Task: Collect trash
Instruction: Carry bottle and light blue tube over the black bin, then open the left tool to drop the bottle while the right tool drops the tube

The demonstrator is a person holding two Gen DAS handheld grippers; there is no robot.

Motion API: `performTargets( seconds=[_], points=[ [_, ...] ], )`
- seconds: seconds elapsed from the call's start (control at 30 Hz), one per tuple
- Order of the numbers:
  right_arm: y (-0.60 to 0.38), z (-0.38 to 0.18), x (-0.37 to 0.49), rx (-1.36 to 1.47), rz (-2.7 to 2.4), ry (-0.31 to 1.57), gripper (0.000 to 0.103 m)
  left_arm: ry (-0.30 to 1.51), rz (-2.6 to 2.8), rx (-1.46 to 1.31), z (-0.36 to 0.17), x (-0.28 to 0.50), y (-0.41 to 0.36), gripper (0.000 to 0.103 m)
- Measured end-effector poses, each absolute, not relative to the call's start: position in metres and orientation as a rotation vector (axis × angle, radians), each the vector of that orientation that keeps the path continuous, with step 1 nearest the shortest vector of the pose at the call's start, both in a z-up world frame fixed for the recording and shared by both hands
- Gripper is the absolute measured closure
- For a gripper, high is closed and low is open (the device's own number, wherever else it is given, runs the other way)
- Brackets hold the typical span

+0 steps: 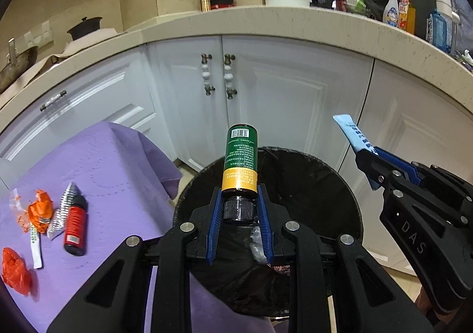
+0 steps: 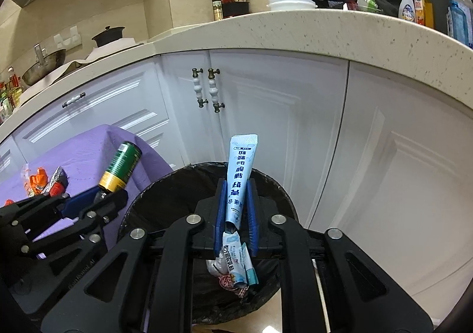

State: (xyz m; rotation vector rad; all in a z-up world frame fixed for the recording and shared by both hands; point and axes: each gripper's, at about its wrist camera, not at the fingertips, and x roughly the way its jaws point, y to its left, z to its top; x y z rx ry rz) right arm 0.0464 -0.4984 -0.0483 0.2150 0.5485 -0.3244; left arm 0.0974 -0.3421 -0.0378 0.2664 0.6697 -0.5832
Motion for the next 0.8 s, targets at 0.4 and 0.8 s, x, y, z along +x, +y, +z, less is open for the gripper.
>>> performTargets(
  seconds=[0.4, 0.8],
  points=[
    [-0.503, -0.053, 0.049, 0.223, -0.341, 0.55, 0.067, 0.691, -0.556, 0.229, -0.04, 0.102, -0.335, 0.053],
    [-0.487, -0.041, 0.05, 0.216, -0.334, 0.532, 0.067, 0.659, -0.522, 0.194, -0.026, 0.106, -0.309, 0.05]
  ],
)
